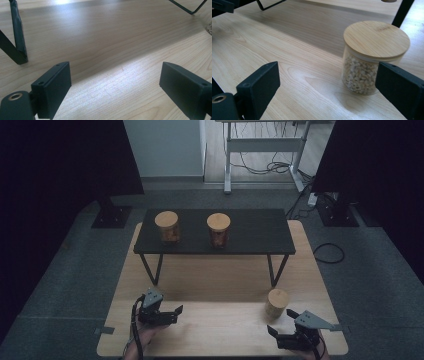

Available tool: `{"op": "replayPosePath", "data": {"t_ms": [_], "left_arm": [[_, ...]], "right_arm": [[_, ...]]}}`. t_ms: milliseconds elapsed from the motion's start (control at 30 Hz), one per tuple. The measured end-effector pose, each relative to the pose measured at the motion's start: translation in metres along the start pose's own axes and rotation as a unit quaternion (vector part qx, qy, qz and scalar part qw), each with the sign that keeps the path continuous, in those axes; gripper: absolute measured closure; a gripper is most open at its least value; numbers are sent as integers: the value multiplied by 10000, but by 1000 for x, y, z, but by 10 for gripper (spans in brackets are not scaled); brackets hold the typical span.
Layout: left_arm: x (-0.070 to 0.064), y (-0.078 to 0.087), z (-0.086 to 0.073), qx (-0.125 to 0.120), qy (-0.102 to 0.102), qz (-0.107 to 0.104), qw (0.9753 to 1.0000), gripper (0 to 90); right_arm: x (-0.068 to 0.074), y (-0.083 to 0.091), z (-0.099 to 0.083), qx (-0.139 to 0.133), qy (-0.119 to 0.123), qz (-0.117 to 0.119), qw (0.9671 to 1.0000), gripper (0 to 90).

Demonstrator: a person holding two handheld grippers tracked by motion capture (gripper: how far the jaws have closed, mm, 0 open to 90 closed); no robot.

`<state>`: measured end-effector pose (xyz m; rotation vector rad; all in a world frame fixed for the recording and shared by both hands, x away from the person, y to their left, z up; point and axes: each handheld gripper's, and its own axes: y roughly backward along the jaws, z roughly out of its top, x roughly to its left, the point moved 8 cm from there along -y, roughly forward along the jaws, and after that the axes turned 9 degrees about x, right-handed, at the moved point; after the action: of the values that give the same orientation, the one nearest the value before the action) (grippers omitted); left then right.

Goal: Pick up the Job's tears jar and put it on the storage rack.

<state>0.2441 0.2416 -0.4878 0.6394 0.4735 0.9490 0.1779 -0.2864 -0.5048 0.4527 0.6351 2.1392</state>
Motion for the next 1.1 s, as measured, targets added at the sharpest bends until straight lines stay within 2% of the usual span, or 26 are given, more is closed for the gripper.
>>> {"op": "replayPosePath", "data": {"t_ms": [300, 500, 800, 1100], "left_arm": [[0, -1, 0, 3, 13, 0, 10000, 100], [-1, -2, 0, 33, -18, -3, 10000, 100], [-1, -3, 0, 55, -11, -5, 10000, 100], [-1, -4, -1, 67, -6, -4, 10000, 101]], "right_arm": [[-8, -2, -2, 48, -84, -160, 9998, 54], [-17, -9, 0, 96, -168, -293, 9994, 55], [-31, -19, 2, 195, -306, -360, 9987, 56], [-34, -28, 6, 256, -295, -382, 9985, 55]]}}
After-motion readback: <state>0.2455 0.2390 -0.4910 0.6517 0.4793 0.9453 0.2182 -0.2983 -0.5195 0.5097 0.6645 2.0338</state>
